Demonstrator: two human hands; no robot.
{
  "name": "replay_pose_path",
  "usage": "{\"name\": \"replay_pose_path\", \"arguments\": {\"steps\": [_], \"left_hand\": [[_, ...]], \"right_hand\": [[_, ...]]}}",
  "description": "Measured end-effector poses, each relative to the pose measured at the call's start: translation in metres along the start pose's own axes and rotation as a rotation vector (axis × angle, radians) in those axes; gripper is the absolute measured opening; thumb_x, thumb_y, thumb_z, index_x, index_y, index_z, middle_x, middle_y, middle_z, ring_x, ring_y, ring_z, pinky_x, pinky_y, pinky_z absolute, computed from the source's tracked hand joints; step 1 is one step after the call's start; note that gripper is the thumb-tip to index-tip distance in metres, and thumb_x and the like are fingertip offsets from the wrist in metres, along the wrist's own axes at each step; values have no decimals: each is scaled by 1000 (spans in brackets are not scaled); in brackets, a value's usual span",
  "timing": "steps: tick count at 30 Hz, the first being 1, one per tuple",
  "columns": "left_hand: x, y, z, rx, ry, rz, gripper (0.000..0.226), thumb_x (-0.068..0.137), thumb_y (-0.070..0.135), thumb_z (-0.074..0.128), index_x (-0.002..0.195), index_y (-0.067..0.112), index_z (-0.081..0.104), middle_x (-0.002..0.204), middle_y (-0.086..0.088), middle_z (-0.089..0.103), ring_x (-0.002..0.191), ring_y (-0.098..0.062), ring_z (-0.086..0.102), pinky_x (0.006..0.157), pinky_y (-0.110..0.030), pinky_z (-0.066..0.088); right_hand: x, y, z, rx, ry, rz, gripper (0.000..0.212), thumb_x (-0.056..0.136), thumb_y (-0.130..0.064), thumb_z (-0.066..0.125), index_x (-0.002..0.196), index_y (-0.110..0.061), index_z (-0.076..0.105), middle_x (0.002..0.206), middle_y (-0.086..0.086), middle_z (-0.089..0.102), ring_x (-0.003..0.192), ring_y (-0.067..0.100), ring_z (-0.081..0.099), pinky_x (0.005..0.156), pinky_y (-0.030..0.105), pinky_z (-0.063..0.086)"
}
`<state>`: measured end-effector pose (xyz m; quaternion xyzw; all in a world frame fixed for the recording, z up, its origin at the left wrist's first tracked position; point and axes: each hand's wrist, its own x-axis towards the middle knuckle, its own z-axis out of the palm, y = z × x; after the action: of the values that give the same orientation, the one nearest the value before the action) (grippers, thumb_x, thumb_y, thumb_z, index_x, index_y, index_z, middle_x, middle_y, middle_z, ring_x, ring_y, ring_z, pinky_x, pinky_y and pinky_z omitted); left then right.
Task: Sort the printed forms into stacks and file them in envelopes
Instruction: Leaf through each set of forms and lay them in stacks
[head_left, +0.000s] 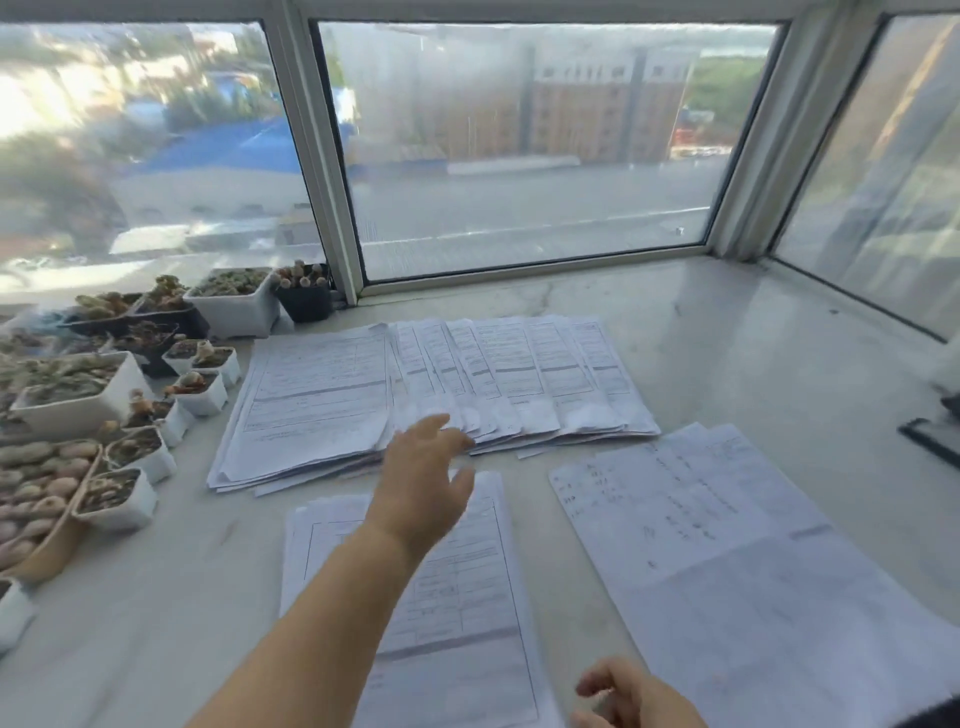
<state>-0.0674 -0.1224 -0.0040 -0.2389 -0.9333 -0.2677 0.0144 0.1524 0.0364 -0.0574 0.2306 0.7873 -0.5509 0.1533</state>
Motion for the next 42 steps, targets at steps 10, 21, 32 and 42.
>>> {"name": "replay_pose_path", "arguments": {"steps": [10,21,32,42], "left_hand": [[-224,34,20,-256,-175,148,18,77,49,65,88,36,57,98,26,49,101,5,48,86,-8,36],[-239,23,20,-321,-193,73,24,80,39,73,101,28,71,111,29,58,106,13,51,94,-6,35],[-242,22,30,-635,-14,-234,23,81,12,74,61,15,63,55,8,57,57,-4,50,60,-21,39],[-239,23,41,-756,112,-221,41,87,28,64,56,8,46,51,8,37,53,-5,34,52,-19,28]], "right_hand": [[-46,0,17,227,-109,42,38,82,-12,67,113,-27,51,85,6,69,68,14,67,63,23,52],[-51,5,30,262,-49,-8,35,78,-5,63,107,-23,54,83,7,66,71,18,67,64,24,53],[-46,8,29,340,-62,47,28,88,1,58,77,-15,78,84,-2,75,72,11,65,64,22,55],[-47,3,28,287,-69,91,32,87,3,47,85,-9,77,90,7,75,86,21,65,69,25,56]]}}
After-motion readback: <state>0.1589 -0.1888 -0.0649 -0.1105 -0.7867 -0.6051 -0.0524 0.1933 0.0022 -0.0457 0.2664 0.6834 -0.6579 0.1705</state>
